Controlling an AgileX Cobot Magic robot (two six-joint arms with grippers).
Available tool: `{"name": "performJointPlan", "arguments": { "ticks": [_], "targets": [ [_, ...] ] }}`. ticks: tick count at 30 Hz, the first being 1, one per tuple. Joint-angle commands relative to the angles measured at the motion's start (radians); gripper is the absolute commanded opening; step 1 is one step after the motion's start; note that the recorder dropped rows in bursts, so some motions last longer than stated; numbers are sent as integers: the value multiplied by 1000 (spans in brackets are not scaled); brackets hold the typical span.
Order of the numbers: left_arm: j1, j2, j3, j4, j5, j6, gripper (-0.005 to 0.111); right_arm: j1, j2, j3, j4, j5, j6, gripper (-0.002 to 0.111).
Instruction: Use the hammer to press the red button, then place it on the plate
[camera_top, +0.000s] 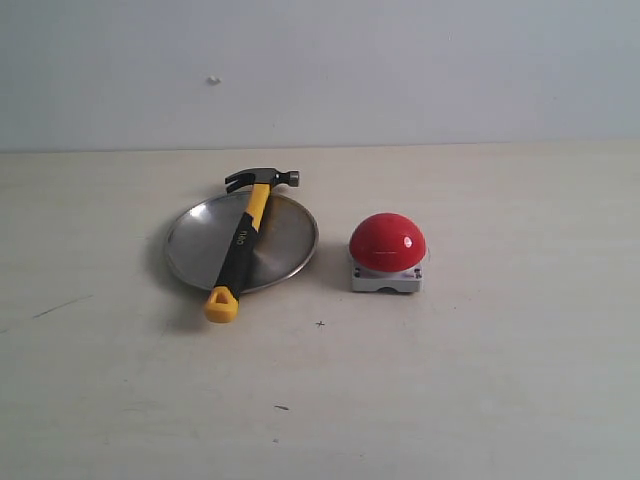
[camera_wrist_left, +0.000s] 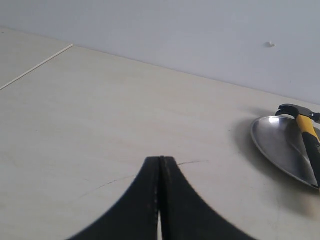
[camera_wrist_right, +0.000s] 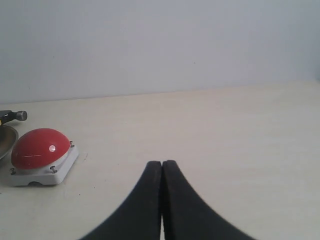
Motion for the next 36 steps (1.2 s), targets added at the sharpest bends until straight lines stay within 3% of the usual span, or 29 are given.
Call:
{"name": "performJointPlan", "arguments": {
  "ticks": [1, 36],
  "targets": [
    [2, -6, 4, 1, 1, 4, 0, -8, -6, 5, -17, 7, 10, 0],
    [2, -6, 4, 1, 1, 4, 0, -8, -6, 5, 0, 7, 15, 0]
  ]
}}
